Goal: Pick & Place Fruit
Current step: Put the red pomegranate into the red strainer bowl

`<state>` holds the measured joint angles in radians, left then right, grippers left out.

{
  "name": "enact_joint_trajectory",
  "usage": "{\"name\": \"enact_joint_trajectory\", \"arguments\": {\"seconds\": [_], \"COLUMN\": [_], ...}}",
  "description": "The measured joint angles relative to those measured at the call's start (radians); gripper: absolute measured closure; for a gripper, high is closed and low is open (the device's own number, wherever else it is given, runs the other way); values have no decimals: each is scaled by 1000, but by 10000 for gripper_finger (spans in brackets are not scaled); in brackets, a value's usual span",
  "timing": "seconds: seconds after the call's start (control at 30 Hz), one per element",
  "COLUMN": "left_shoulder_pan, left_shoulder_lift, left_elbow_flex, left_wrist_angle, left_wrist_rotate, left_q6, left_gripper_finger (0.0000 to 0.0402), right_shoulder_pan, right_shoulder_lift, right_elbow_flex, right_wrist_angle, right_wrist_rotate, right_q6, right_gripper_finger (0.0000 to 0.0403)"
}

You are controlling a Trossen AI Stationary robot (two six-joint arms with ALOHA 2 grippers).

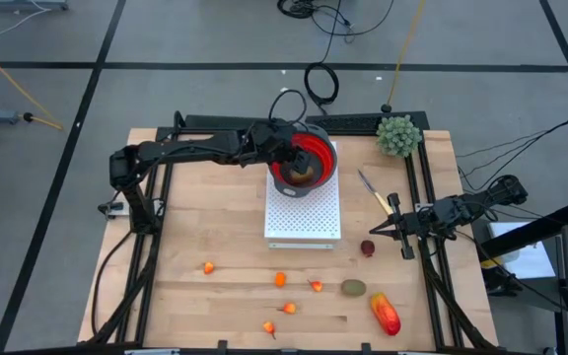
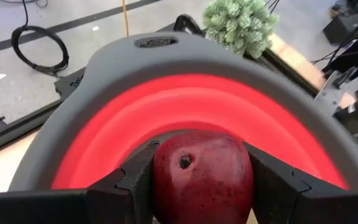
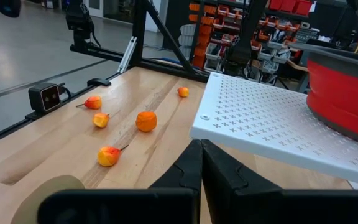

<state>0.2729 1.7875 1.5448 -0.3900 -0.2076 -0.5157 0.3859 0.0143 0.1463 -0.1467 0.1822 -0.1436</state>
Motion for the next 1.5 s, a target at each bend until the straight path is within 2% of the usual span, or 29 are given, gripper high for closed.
{"name": "enact_joint_trajectory", "arguments": {"seconds": [1.33,1.5], "left_shoulder_pan": [1,1], "left_shoulder_lift": [11,11], "left_elbow_flex": [0,0], "left_wrist_angle": [-3,-3], "left_wrist_rotate": [1,1], "left_q6": [92,93], "left_gripper_finger": [201,185], "right_shoulder_pan": [0,0], "right_shoulder_lift": [0,0], "right_elbow_flex": [0,0], "right_wrist_angle": [0,0], "right_wrist_rotate": [0,0], "right_q6": [1,1], "right_gripper_finger": [403,403]}}
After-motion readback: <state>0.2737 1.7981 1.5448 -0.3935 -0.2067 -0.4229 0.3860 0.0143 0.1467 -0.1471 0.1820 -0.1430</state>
